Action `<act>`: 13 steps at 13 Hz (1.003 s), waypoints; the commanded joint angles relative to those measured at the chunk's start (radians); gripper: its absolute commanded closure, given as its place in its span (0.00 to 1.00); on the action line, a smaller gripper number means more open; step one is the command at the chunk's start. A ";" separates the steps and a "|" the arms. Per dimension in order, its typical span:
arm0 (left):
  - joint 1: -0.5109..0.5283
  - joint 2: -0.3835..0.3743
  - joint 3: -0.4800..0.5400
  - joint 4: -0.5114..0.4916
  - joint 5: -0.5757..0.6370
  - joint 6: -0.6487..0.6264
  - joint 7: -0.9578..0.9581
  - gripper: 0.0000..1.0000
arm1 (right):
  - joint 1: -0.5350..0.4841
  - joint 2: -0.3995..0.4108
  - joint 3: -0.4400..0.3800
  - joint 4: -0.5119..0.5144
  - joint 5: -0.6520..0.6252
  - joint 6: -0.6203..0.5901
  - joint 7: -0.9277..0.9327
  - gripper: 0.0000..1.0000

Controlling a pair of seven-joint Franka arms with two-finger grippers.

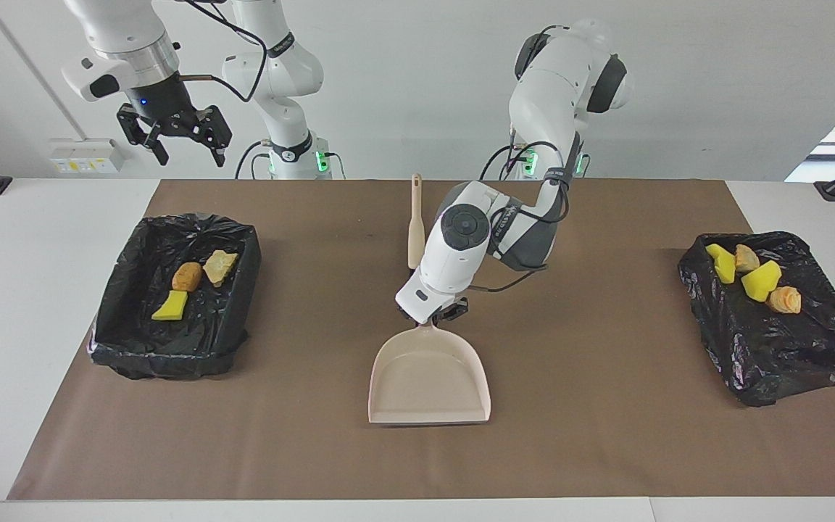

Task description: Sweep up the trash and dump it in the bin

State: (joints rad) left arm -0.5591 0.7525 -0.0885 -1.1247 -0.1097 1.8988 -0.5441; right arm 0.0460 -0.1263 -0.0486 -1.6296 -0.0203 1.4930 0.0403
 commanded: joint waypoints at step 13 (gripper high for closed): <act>0.169 -0.711 0.174 -0.624 0.067 -0.125 0.430 0.00 | -0.012 -0.010 0.004 -0.001 0.017 -0.013 -0.028 0.00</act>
State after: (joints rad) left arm -0.4563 0.1552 0.0915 -1.6546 -0.0568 1.8148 -0.2080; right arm 0.0460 -0.1263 -0.0486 -1.6296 -0.0203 1.4930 0.0403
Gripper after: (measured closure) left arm 0.000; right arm 0.000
